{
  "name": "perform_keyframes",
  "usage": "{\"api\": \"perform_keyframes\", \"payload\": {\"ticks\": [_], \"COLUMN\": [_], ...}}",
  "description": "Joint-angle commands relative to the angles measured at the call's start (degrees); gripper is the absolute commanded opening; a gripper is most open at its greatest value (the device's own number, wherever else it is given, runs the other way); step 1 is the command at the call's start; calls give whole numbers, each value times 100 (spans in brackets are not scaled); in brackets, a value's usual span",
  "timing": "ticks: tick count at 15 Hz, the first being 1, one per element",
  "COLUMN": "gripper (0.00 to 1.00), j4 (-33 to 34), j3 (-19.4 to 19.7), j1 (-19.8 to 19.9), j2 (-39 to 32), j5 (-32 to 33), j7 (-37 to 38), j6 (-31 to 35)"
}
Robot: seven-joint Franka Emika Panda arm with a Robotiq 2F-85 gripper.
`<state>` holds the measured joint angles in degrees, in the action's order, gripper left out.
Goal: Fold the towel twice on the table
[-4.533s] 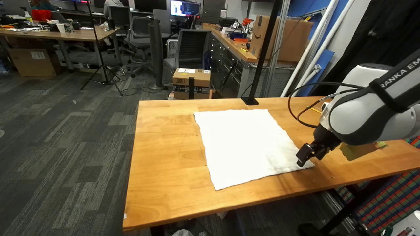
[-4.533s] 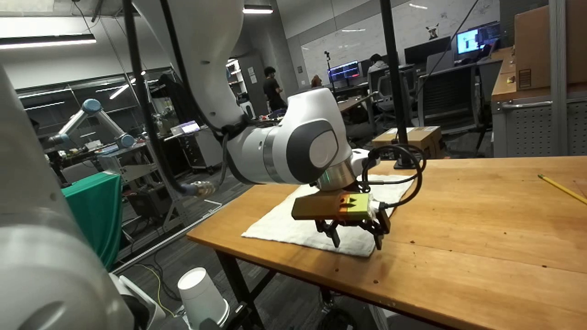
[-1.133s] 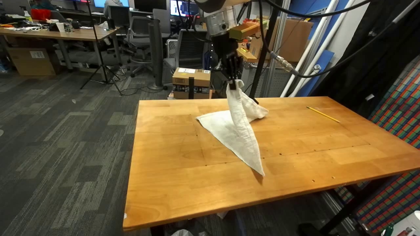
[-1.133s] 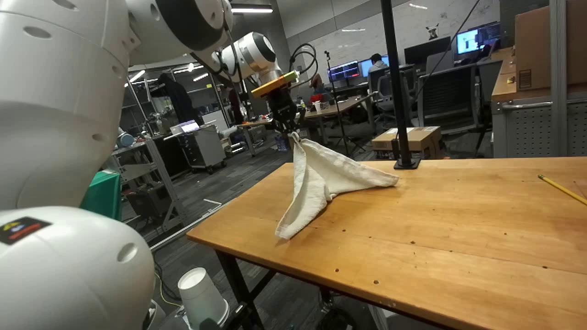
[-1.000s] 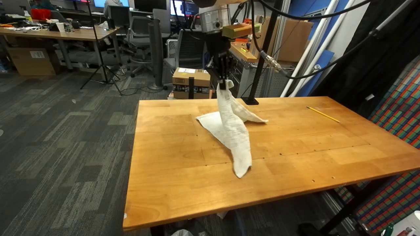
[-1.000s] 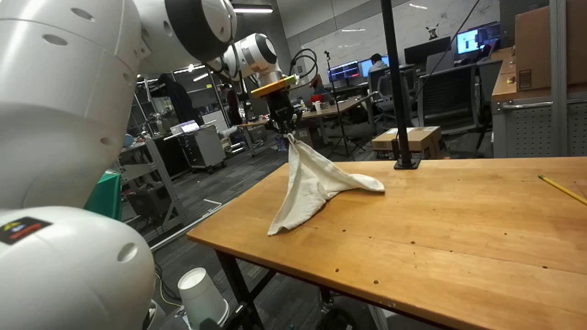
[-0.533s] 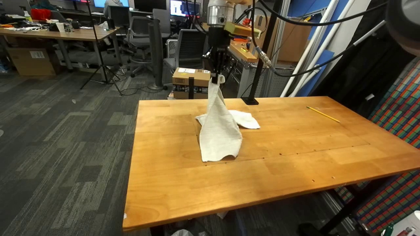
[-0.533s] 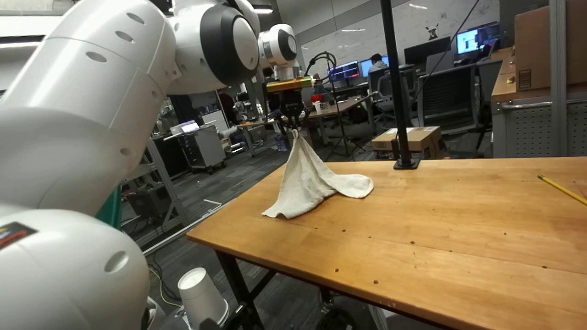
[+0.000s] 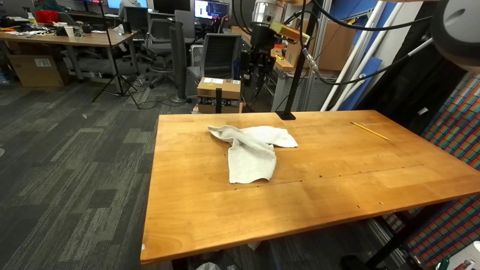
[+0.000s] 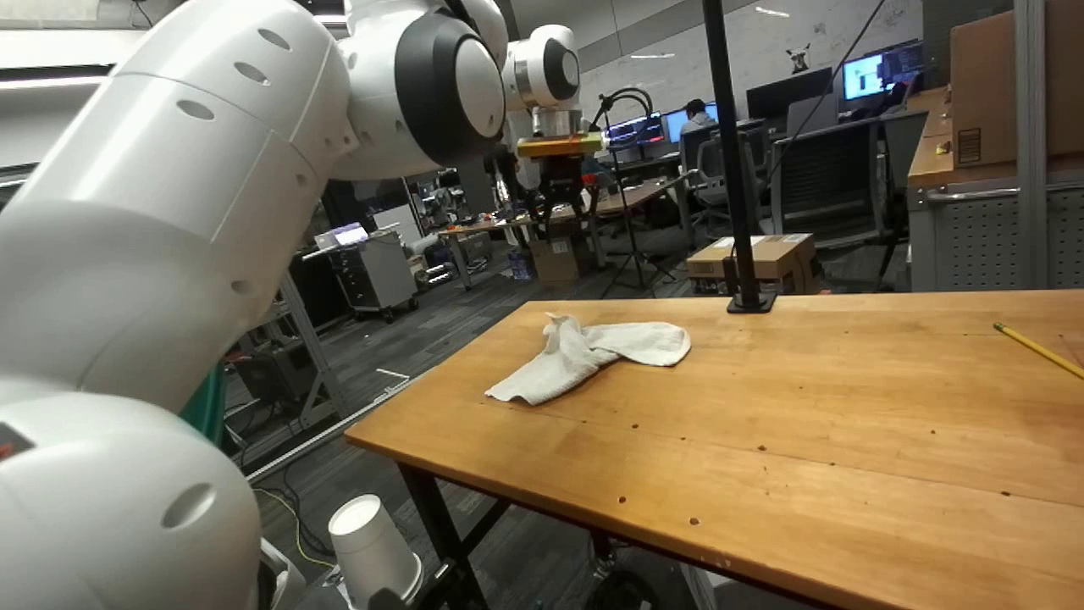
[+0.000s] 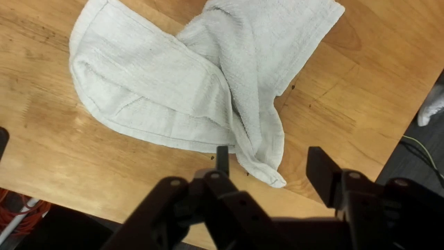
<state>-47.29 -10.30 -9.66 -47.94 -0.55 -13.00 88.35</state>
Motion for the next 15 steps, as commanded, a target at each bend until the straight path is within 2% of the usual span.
{"api": "perform_keyframes", "payload": {"ticks": [1,2,8,11,15], "gripper": [92,99,100,100,100], "j4": [115,54,-580,-1122,-2198], "j3": [-74,-74,174,393,522], "j1": [284,361,717,736,799], "j2": [-6,31,296,468,846], "j5": [-289,-305,110,471,577], "j7": [-85,-173,-723,-632,-553], "j6": [109,232,1230,1889,2678]}}
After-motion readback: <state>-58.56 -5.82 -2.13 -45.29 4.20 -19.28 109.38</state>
